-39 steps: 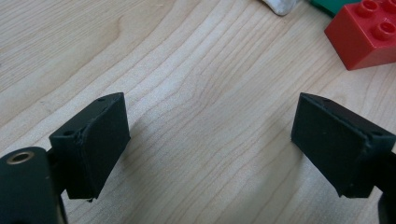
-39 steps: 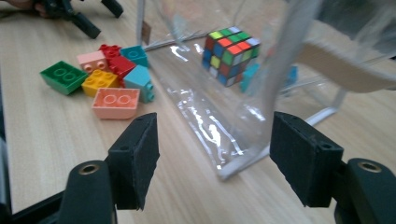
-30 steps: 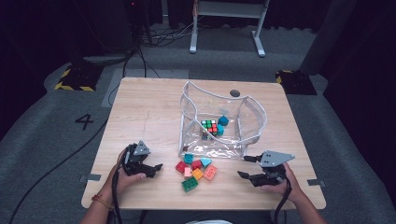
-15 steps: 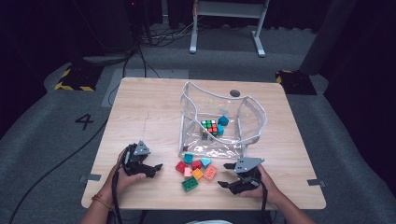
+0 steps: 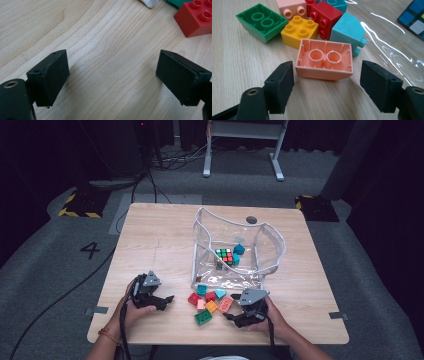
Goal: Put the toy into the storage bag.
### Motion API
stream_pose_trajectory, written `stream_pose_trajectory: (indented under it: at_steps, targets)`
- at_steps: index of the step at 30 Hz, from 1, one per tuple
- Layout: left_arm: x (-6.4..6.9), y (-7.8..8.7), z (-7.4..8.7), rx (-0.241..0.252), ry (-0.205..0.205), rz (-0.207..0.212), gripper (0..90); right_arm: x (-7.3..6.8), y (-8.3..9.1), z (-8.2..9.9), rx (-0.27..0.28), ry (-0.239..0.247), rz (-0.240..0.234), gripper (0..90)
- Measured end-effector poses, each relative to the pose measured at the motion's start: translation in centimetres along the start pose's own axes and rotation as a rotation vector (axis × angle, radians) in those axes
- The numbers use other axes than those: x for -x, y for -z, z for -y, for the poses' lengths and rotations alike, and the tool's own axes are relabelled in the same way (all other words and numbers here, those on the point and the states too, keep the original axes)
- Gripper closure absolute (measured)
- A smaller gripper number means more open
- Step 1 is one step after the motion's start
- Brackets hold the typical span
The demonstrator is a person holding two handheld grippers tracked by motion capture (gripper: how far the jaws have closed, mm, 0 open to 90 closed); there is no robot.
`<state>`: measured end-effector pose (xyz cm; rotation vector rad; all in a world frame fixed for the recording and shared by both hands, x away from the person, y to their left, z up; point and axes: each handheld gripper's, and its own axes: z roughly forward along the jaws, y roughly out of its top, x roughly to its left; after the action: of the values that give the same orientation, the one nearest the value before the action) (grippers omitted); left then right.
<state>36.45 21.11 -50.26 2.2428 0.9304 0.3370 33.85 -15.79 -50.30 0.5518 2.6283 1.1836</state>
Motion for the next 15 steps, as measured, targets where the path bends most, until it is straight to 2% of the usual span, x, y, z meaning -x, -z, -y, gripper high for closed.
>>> stream_pose_trajectory:
  at_steps: [1, 2, 7, 10, 11, 15]
  targets:
    - [0.0, 0.0, 0.0, 0.0, 0.0, 0.0, 11.5, 0.17, -0.2, -0.08, 0.019, 0.027, -0.008, 27.7]
    - [0.0, 0.0, 0.0, 0.0, 0.0, 0.0, 11.6, 0.19, -0.25, -0.14, 0.014, 0.037, -0.004, 27.7]
    - [0.01, 0.01, 0.0, 0.0, -0.001, -0.001, 11.6, -0.01, -0.67, -0.48, 0.02, 0.035, -0.002, 30.4]
    - [0.01, 0.01, 0.0, -0.001, 0.0, 0.0, 11.5, -0.11, -0.67, -0.53, 0.027, 0.026, 0.007, 36.3]
    - [0.0, 0.0, 0.0, 0.0, 0.0, 0.0, 11.6, 0.0, -0.59, -0.5, 0.024, 0.026, 0.004, 40.8]
    - [0.02, 0.01, 0.0, 0.001, -0.001, -0.002, 11.6, 0.0, -0.48, -0.37, 0.027, 0.029, 0.009, 41.8]
